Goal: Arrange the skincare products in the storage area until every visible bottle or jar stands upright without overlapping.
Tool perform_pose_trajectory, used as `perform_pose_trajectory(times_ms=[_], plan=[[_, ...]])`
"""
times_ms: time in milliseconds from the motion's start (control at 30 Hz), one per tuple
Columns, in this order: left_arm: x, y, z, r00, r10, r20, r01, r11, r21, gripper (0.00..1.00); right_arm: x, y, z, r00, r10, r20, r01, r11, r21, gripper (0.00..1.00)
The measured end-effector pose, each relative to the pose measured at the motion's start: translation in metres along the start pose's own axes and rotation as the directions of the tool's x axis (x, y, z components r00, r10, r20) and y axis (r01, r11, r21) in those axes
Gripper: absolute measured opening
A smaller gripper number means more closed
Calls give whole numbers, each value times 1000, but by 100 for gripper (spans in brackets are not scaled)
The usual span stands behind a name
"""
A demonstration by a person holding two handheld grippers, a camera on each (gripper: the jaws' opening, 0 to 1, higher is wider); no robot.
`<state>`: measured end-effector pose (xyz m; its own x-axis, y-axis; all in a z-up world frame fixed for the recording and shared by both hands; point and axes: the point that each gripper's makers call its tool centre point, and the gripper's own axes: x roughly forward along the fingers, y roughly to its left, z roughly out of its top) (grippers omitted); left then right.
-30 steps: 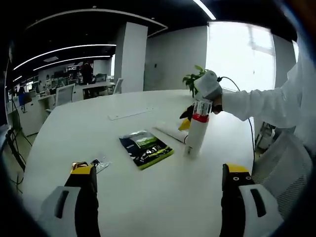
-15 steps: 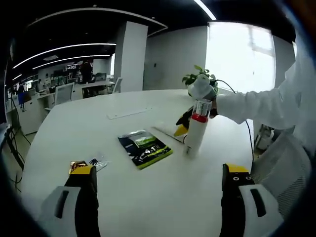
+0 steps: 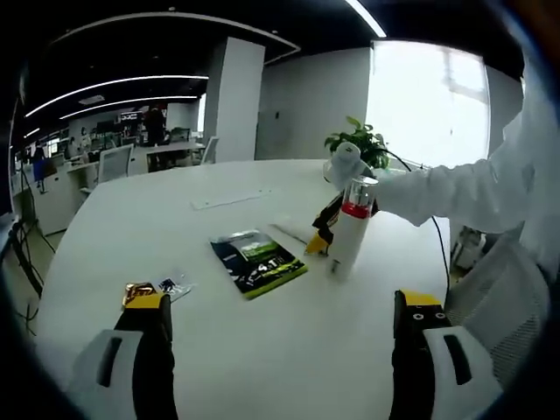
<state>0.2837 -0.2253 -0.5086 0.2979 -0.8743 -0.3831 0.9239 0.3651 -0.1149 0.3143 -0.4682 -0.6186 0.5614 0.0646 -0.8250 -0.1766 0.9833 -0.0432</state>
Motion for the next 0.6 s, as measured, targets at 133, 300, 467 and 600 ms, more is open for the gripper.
perform_pose_trajectory(times_ms=[133,300,467,600], plan=[[-2,1,0,1000,3,1,-3,1000,-10,99,0,-2,2,1000,0,8,0,1000,24,45],[-1,-1,-1,1000,-1,-3,1,1000,-10,99,-1,-4,2,1000,-5,15,4,1000,30,44],[-1,-2,-1,1000,-2,-7,2,1000,-9,99,-2,-3,1,999,-13,36,12,999,37,43],[0,-3,-1,1000,-8,-10,8,1000,-7,99,-4,-6,0,999,-11,49,9,999,37,37]])
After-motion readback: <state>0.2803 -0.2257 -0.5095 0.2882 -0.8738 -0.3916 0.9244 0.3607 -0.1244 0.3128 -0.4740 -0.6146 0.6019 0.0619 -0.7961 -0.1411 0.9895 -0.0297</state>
